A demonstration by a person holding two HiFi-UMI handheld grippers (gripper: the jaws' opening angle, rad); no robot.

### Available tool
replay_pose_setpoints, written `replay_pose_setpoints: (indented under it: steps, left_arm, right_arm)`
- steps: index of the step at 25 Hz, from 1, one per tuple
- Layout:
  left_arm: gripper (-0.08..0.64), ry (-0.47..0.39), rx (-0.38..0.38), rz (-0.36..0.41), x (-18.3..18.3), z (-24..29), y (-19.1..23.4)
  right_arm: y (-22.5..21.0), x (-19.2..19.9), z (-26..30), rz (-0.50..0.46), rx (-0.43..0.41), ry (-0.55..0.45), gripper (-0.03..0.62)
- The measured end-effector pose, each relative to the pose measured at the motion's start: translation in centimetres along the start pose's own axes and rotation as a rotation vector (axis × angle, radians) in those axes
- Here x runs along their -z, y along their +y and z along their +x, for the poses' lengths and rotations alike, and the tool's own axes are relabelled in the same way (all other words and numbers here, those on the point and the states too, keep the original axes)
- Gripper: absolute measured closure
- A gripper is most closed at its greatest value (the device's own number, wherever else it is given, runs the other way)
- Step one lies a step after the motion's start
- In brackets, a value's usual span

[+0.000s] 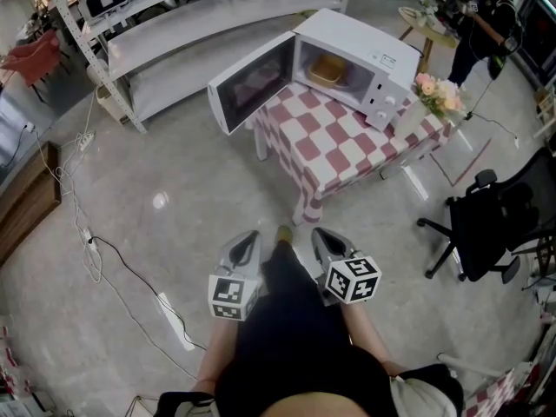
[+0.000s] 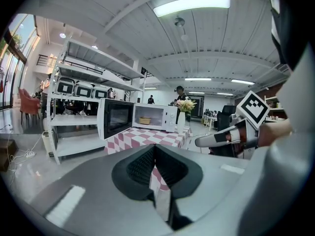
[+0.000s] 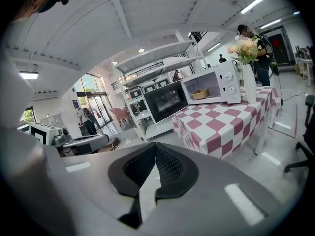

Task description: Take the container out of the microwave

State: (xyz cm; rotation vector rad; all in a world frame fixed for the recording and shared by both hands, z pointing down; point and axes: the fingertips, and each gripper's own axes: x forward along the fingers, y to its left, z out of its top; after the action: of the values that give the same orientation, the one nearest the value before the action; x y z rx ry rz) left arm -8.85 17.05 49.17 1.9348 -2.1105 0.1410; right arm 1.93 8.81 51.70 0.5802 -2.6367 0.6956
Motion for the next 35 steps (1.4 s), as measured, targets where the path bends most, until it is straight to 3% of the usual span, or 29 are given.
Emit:
replay_pose_setpoints:
  steps: [25,35]
  left_arm:
    - [0.551,0.019,0.03,0.014,-2.8,10.0,5.4]
    - [0.551,0.03,0.064,0.019,-4.5,15.2,7.2]
  right_arm:
    - [-3.8,-6.5,8.0,0.01,0.015,-0.015,0.591]
    - [-7.3,-9.5,11.3,0.034,0.063,-0.036,0.591]
